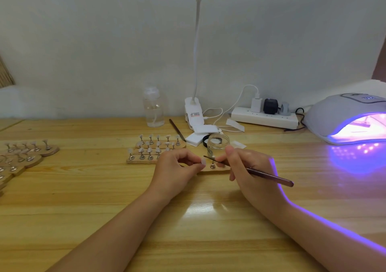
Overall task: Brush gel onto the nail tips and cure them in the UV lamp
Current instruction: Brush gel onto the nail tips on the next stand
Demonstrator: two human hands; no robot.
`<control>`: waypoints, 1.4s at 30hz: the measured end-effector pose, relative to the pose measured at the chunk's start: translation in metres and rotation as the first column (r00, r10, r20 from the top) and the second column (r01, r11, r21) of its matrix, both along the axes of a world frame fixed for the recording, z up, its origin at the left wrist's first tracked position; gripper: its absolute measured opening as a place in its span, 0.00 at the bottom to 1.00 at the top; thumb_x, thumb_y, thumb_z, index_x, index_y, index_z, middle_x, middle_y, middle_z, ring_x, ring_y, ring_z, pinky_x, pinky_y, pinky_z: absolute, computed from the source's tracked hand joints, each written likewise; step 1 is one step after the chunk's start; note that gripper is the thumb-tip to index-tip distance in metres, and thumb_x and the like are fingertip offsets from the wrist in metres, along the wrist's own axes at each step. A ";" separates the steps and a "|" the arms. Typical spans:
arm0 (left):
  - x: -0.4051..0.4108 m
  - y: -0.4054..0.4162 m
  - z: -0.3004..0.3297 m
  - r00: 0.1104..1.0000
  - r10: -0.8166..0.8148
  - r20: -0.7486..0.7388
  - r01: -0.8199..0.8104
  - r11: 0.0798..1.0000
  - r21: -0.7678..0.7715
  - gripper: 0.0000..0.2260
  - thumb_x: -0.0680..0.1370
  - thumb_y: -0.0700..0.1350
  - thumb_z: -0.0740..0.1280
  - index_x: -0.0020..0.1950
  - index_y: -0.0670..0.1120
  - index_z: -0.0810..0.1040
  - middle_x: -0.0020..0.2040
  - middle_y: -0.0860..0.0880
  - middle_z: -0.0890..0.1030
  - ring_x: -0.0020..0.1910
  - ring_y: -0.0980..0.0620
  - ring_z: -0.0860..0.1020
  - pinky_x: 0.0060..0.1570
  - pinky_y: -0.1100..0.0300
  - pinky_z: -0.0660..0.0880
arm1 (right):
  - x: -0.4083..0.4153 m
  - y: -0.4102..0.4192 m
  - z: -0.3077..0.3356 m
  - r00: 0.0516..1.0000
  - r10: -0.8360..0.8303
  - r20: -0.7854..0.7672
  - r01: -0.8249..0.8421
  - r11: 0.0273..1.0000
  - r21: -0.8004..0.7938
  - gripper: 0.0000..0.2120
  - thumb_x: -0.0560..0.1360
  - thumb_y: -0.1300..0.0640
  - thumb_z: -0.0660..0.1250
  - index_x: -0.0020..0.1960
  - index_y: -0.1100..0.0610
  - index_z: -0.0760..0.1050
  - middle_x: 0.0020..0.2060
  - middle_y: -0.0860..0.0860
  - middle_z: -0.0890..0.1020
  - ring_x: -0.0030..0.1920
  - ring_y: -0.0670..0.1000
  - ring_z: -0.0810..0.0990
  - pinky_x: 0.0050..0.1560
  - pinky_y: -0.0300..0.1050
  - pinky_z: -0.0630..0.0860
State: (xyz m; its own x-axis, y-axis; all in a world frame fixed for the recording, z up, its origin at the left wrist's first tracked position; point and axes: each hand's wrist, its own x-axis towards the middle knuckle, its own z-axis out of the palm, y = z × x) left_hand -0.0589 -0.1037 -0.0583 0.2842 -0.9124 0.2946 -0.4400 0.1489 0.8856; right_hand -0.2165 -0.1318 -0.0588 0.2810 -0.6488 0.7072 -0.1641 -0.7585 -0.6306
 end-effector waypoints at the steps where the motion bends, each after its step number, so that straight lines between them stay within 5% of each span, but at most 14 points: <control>1: 0.000 0.000 0.000 1.000 -0.004 -0.005 0.004 1.000 -0.005 0.05 0.67 0.39 0.74 0.34 0.48 0.81 0.34 0.54 0.81 0.34 0.63 0.75 0.37 0.73 0.71 | 0.000 0.000 0.001 1.000 -0.003 -0.023 0.003 1.000 -0.009 0.15 0.77 0.48 0.59 0.40 0.50 0.81 0.27 0.32 0.77 0.32 0.36 0.78 0.36 0.27 0.71; 15: -0.002 0.001 0.003 1.000 -0.014 -0.002 0.014 1.000 0.002 0.06 0.68 0.38 0.74 0.34 0.48 0.81 0.34 0.53 0.81 0.33 0.64 0.75 0.35 0.73 0.70 | 0.002 0.003 0.002 1.000 0.020 0.005 -0.020 0.998 0.062 0.17 0.76 0.39 0.59 0.35 0.45 0.79 0.27 0.35 0.79 0.30 0.37 0.78 0.34 0.29 0.71; 42: -0.002 0.001 0.003 1.000 0.014 -0.017 -0.013 1.000 0.027 0.06 0.67 0.38 0.74 0.34 0.49 0.82 0.35 0.53 0.82 0.33 0.63 0.76 0.35 0.75 0.70 | 0.001 0.002 0.002 0.999 -0.010 -0.035 0.010 1.000 0.003 0.16 0.75 0.41 0.57 0.36 0.44 0.78 0.27 0.34 0.78 0.30 0.37 0.77 0.33 0.28 0.70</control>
